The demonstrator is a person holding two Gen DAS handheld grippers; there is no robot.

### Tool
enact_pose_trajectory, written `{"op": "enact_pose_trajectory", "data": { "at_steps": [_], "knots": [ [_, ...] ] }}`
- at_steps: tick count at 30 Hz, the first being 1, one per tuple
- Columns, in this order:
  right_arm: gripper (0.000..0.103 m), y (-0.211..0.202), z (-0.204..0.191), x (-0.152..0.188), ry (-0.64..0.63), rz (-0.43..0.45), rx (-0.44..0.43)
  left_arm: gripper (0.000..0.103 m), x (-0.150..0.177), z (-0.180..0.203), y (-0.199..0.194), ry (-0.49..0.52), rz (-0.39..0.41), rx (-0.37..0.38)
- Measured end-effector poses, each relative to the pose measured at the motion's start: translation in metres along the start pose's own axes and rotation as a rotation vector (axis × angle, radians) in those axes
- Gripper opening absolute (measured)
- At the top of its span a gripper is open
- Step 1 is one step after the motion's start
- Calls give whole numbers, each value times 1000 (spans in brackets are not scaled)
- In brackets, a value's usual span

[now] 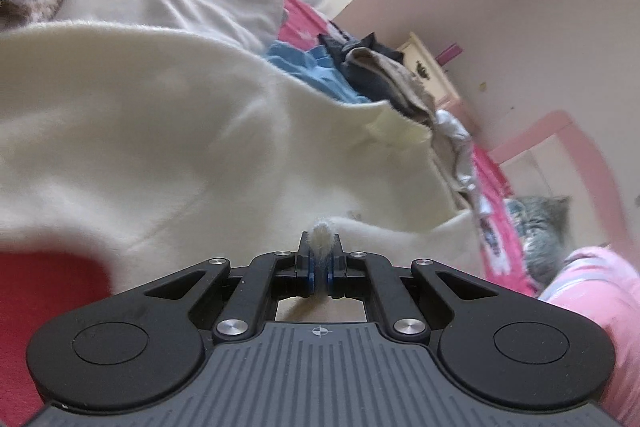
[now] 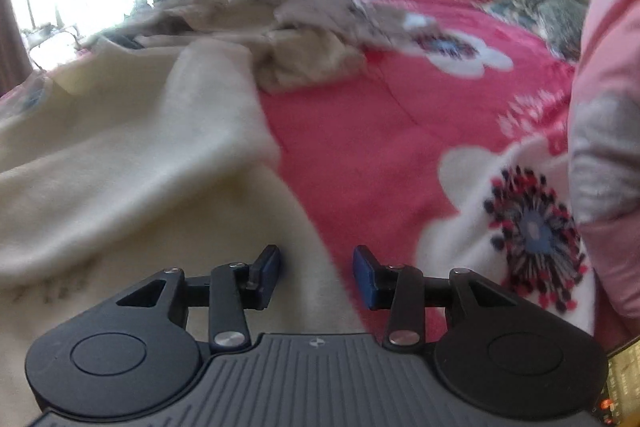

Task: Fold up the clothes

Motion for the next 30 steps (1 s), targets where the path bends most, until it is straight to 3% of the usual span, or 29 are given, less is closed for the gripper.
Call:
{"op": "enact_pose_trajectory", "data": {
  "at_steps": [3, 10, 13, 16, 19, 21, 25, 30],
  "knots": [
    [43, -2, 1, -4, 14, 10, -2, 3, 2, -5, -9, -6, 12, 8],
    [43, 22, -23, -34, -72, 79, -139, 3, 5, -16, -13, -51, 6, 11],
    [39, 32, -10, -37, 8, 105, -81, 3, 7, -24, -13, -80, 12, -10],
    [39, 34, 13, -20, 139, 109, -91, 3, 15, -34, -6, -115, -26, -17],
    [41, 31, 14, -18, 128, 119, -78, 3, 23, -36, 1, -94, -48, -50],
    [46, 31, 20, -22, 154, 71, -116, 3, 26, -37, 2, -92, -53, -63],
    [51, 8, 42, -27, 198, -41, -180, 3, 26, -34, 2, -62, -50, -86],
    [48, -24, 49, -50, 205, 41, -232, 3, 28, -30, 6, -25, -42, -124]
  ]
}}
Point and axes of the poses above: each gripper's, at about its wrist camera, not at the fingertips, and y roughly the way its jaws point, z to its right, x to its underside, the point moved 3 cm from there along y, roughly the way its jaws point, and after that the axes turned 6 degrees about -z, right-handed, at the moved point
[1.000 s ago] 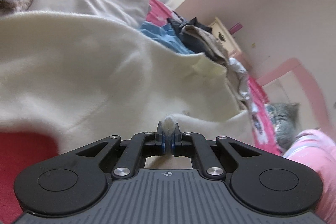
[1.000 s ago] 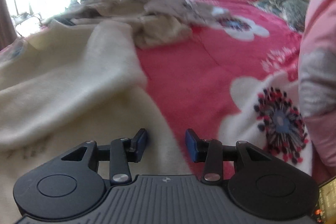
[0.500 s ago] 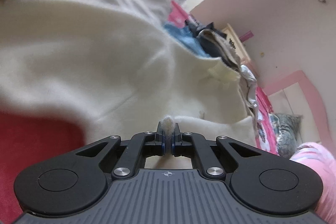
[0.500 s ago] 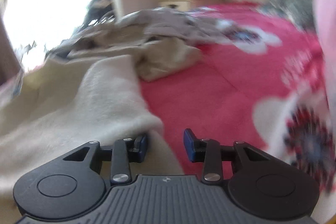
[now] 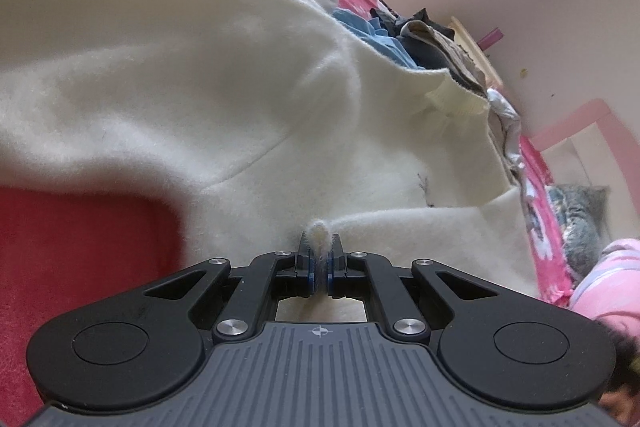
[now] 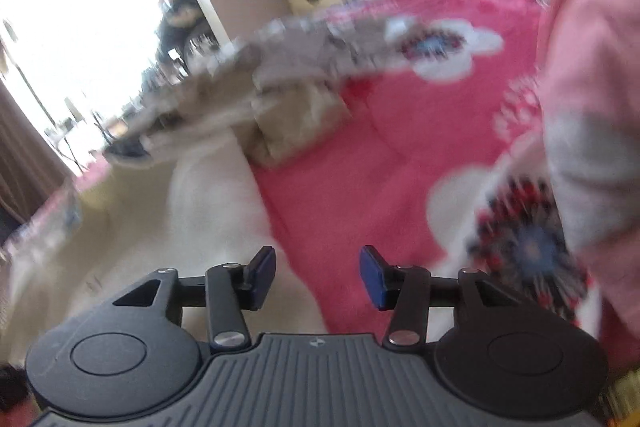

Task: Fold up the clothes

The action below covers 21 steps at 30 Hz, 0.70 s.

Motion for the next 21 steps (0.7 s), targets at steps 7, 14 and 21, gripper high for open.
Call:
{"op": "enact_pose_trajectory", "data": {
  "at_steps": [7, 14, 21],
  "knots": [
    [18, 77, -69, -19, -239, -50, -46, 3, 8, 4, -9, -11, 37, -21],
    [17, 102, -68, -31, -192, -84, -36, 4, 11, -1, -7, -1, 30, -11],
    [17, 130, -91, -62, -210, -66, -73, 4, 10, -4, -6, 10, 27, 7]
  ]
}}
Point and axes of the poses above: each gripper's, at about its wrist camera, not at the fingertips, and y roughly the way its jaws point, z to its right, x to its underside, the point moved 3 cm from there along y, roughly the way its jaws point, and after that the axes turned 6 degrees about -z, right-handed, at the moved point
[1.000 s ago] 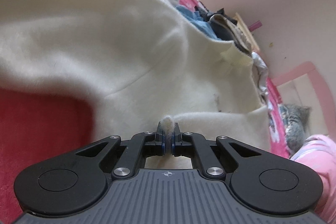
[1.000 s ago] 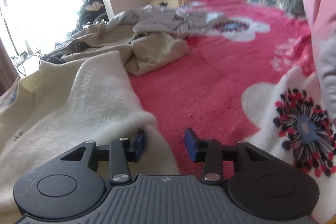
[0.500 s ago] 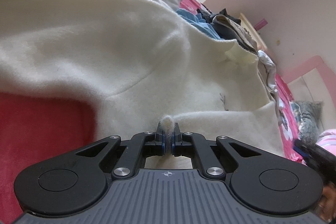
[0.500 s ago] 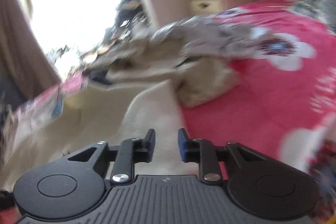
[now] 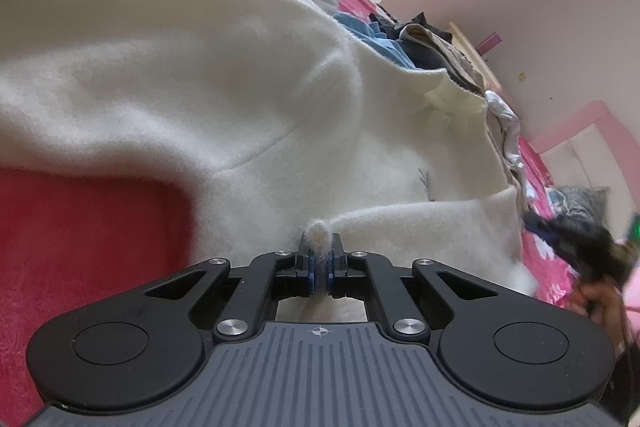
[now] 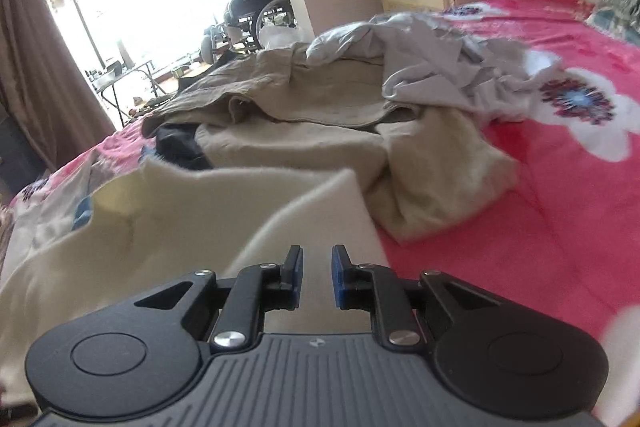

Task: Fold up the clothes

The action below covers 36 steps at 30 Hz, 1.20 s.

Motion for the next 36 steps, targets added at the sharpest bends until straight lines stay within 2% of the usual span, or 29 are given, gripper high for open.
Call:
{"op": "enact_pose_trajectory", "data": {
  "at_steps": [2, 4, 6, 9, 12, 14, 19, 22, 24, 29, 32, 36],
  "knots": [
    [15, 31, 8, -7, 60, -26, 19, 4, 0, -1, 1, 7, 0, 2],
    [13, 49, 16, -8, 120, -16, 35, 5, 0, -2, 1, 10, 0, 7],
    [13, 45, 21, -8, 208, -3, 11, 5, 0, -3, 2, 5, 0, 12],
    [18, 18, 21, 0, 225, 10, -12, 5, -1, -4, 4, -1, -3, 21],
    [21, -24, 25, 20, 266, 1, -100, 5, -3, -5, 4, -12, -9, 37],
    [27, -53, 28, 41, 310, -34, -161, 5, -3, -6, 3, -28, -12, 50],
    [41, -86, 18, 109, 479, -221, -381, 5, -3, -5, 2, -55, -47, 74],
    [45, -84, -2, 147, 627, -338, -573, 5, -3, -6, 3, -50, -75, 84],
    [48, -77, -17, 163, 700, -365, -645, 5, -3, -8, 2, -68, -72, 95],
    [56, -45, -56, 183, 786, -458, -708, 4, -6, -14, 1, -182, -84, 145],
    [55, -32, -80, 192, 794, -516, -702, 4, -6, -13, -5, -206, -83, 167],
    [54, -30, -103, 204, 829, -510, -685, 4, -5, -13, -9, -211, -91, 177]
  ]
}}
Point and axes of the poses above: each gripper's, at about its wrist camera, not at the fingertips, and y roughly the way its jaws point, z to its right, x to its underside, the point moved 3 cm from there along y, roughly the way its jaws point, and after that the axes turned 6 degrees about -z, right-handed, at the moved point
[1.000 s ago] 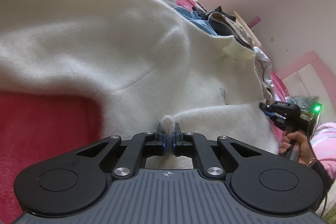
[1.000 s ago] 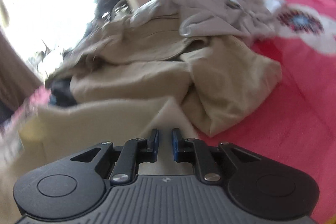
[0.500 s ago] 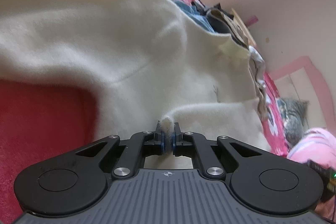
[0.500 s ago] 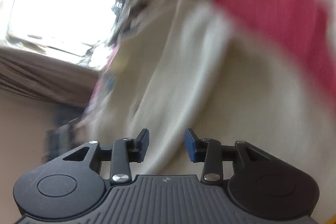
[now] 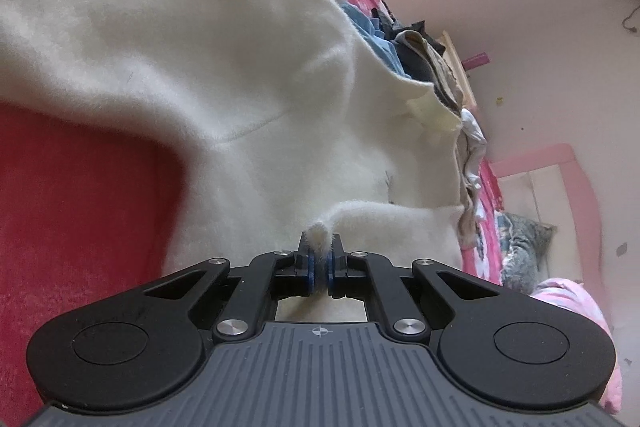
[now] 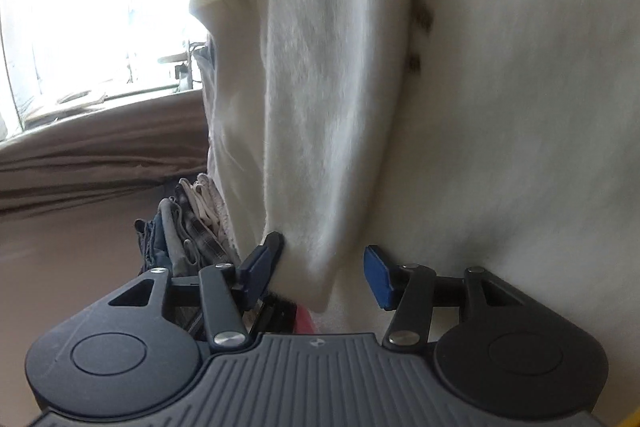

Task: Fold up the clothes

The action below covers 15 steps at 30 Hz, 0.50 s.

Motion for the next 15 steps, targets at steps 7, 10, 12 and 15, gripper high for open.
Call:
{"op": "enact_pose_trajectory", "data": {
  "at_steps": [7, 10, 12, 15],
  "knots": [
    [53, 21, 7, 22, 45, 91, -21, 4, 0, -8, 3, -39, -15, 15],
    [50, 34, 6, 29, 40, 75, -28, 4, -1, -10, 4, -52, -21, 20],
    [45, 41, 6, 32, 35, 69, -20, 4, -2, -13, 6, -53, -24, 14],
    [25, 50, 4, 32, 15, 84, 15, 4, -2, -15, 8, -51, -25, 6]
  ]
}}
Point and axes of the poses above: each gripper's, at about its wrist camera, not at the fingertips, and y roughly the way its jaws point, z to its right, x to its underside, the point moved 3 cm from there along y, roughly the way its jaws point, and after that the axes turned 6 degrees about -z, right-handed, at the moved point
